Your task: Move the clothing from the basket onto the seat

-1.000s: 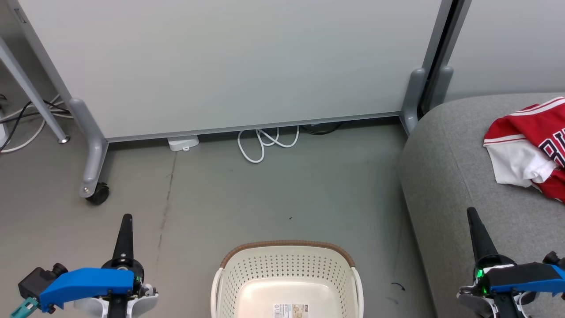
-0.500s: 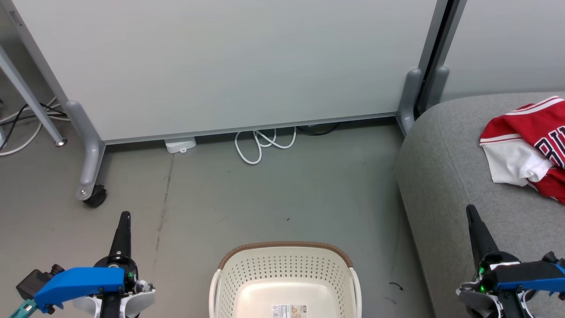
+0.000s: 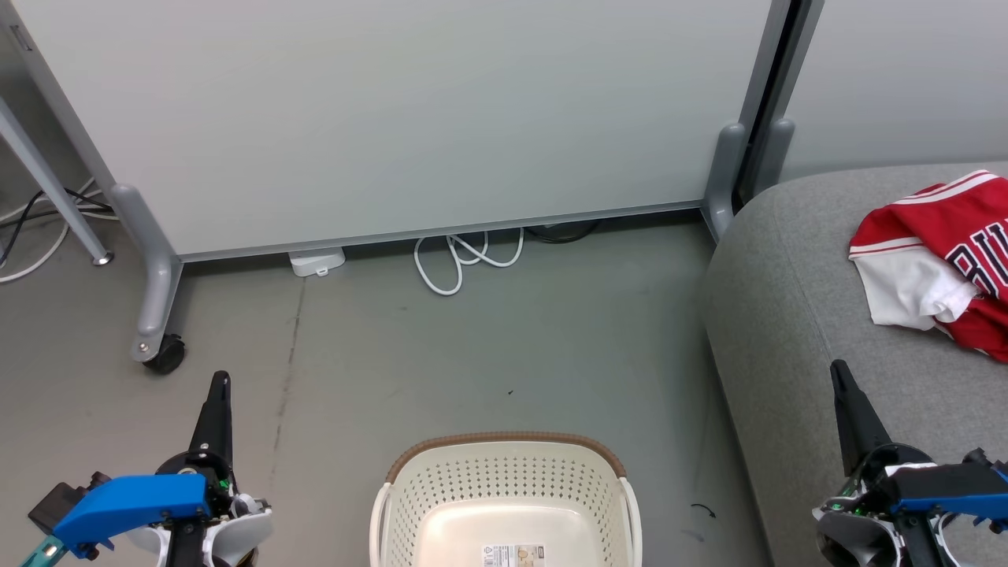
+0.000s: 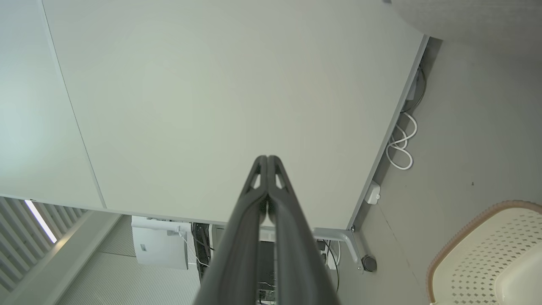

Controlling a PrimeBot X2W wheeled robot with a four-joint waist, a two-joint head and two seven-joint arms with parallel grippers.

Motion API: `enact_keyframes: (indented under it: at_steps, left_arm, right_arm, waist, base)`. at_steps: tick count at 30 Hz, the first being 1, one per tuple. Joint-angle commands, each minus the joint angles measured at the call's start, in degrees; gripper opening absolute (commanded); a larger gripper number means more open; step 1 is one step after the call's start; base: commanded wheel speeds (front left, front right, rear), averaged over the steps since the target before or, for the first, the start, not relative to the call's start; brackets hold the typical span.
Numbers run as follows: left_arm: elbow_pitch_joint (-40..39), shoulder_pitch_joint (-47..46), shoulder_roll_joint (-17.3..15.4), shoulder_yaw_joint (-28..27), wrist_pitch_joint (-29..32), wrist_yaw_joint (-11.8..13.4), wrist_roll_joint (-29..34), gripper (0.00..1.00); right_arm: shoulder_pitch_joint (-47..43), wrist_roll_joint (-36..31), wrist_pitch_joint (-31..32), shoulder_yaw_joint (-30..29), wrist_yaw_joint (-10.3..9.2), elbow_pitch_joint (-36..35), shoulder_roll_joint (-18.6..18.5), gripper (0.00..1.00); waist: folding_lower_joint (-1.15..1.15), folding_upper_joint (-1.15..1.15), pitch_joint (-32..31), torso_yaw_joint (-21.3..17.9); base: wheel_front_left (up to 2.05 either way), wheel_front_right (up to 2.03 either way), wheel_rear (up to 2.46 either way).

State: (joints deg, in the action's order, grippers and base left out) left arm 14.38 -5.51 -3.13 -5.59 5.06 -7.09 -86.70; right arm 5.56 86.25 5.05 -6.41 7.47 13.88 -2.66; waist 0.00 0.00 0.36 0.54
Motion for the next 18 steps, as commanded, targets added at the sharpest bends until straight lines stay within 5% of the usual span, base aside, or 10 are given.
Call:
enact_keyframes:
  at_steps: [1, 18]
  left_arm:
    - [-0.36, -0.85, 0.05, -0.42, 0.42, -0.30, -1.01, 0.00]
    - [-0.41, -0.99, 0.30, -1.14, 1.70, -0.54, -5.75, 0.00]
  right_arm:
    - [0.72, 1.27, 0.51, -0.11, 0.04, 0.04, -0.35, 0.00]
    - [0.95, 6.23, 1.73, -0.17, 0.04, 0.20, -0.38, 0.00]
  waist:
    - [0.00, 0.00, -0.02, -0.05]
    - [0.00, 0.00, -0.19, -0.54]
  base:
    - [0.00, 0.00, 0.00]
    - [0.00, 0.00, 0.00]
